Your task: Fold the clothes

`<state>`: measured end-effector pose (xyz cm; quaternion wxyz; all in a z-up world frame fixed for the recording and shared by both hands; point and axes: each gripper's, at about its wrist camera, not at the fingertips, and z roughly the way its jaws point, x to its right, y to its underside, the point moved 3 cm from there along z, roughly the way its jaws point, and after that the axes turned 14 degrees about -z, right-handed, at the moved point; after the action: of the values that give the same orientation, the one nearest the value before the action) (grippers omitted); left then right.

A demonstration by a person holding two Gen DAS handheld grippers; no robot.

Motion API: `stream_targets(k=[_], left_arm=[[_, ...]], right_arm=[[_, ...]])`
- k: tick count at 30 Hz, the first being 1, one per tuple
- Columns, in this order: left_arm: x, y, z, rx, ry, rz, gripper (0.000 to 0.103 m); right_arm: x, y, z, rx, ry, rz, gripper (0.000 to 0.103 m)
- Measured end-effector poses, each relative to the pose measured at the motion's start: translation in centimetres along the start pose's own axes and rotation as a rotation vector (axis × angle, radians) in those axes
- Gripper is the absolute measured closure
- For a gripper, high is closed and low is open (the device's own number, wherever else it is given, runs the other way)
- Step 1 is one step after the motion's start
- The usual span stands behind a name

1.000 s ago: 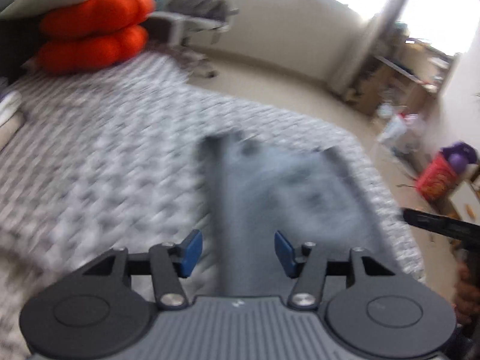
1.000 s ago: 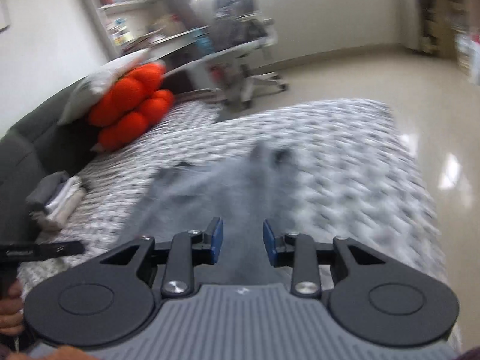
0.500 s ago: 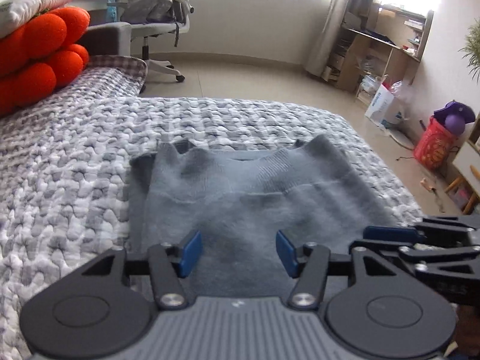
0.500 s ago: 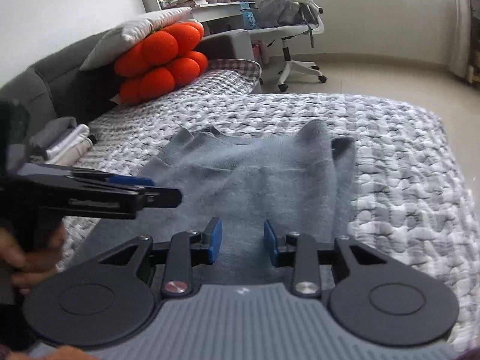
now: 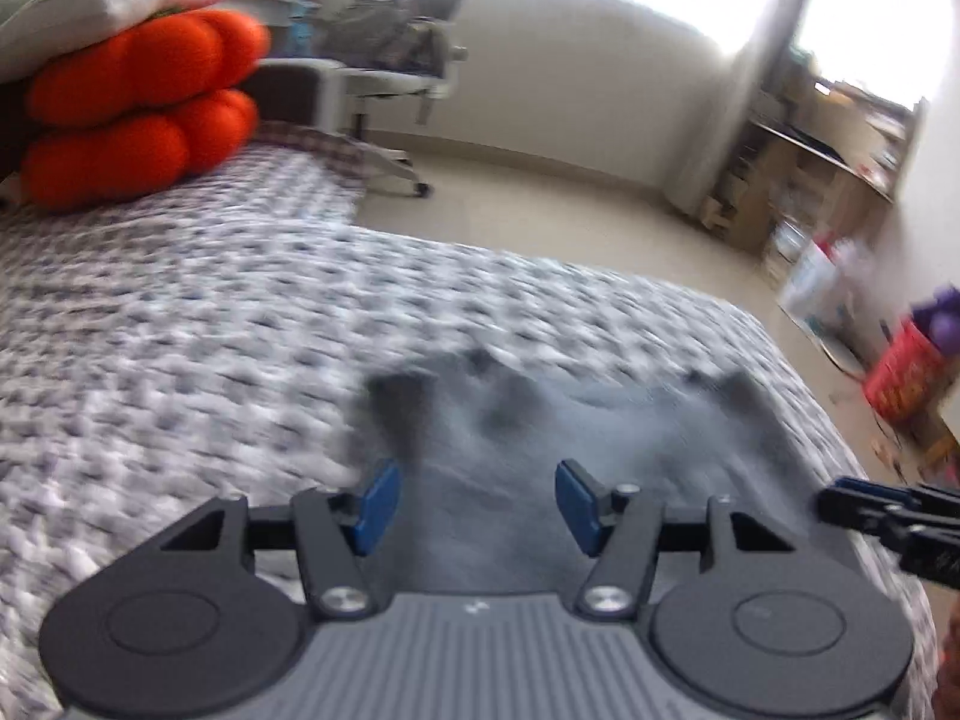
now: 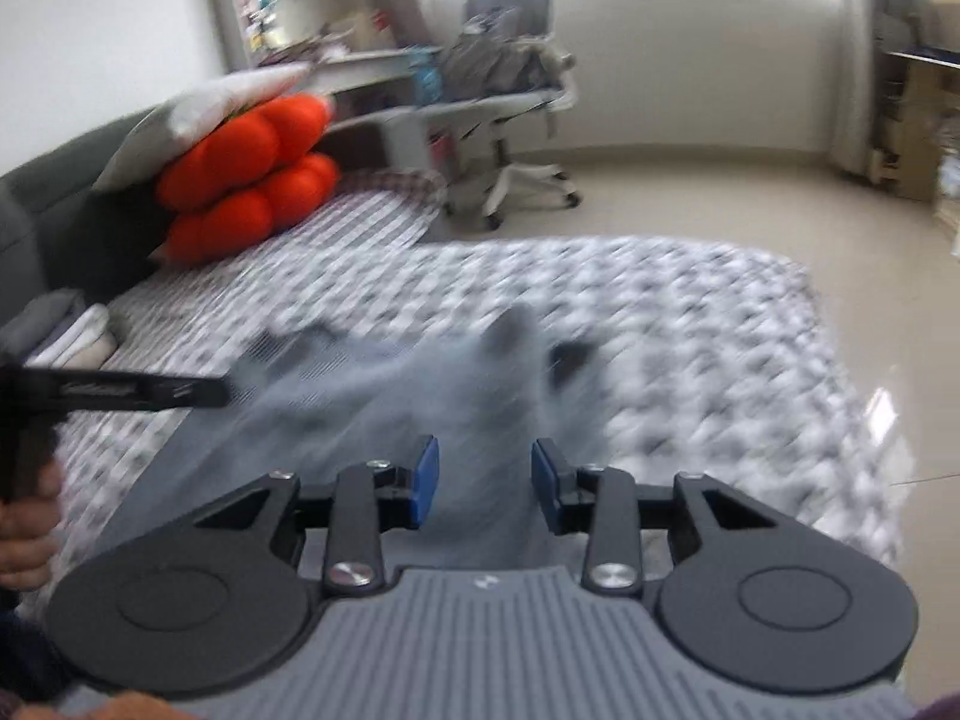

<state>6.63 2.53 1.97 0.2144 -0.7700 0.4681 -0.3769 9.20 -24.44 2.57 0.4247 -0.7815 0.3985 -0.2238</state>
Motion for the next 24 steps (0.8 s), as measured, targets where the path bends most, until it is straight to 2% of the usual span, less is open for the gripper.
stream_targets(k=[3,6,9,10,12,13,15,16,17,24], left_arm=[[-0.9,-1.3,0.7,0.000,0.034,-0.030,0.044],[-0.6,-1.9,1.7,-0.004,0.054,-0.002,0.044],[0.0,-2.1,3.2,-0.026,0.045,0.033,0.045],[0.0,-2.1,3.8,-0.040,0.046,0.033,0.047],[0.1,-2.0,4.5,-0.061,0.051,0.032,0.062],[0.1,-2.0,4.7,-0.064,0.054,0.037,0.073],[0.1,-1.8,5.0,-0.069,0.059,0.046,0.081],[0.2,-1.9,5.0,-0.068,0.062,0.047,0.089],[0.3,-2.0,4.8,-0.065,0.066,0.046,0.090],[1.3,-2.9,4.2,-0.035,0.096,0.040,0.091]], right_arm=[[1.2,-0.8,1.7,0.008,0.021,-0.004,0.064],[1.9,-1.4,3.5,0.006,0.026,-0.007,0.064],[2.0,-1.9,4.6,0.001,-0.018,-0.010,0.065],[1.8,-2.0,5.0,-0.010,-0.013,-0.020,0.065],[1.5,-2.0,5.7,-0.031,0.008,-0.030,0.067],[1.4,-1.9,6.0,-0.037,0.018,-0.031,0.073],[1.5,-1.9,6.1,-0.040,0.048,-0.029,0.082],[1.6,-2.1,6.0,-0.030,0.058,-0.019,0.090],[1.6,-2.3,5.8,-0.021,0.068,-0.010,0.094],[1.6,-2.6,5.4,0.015,0.099,-0.004,0.096]])
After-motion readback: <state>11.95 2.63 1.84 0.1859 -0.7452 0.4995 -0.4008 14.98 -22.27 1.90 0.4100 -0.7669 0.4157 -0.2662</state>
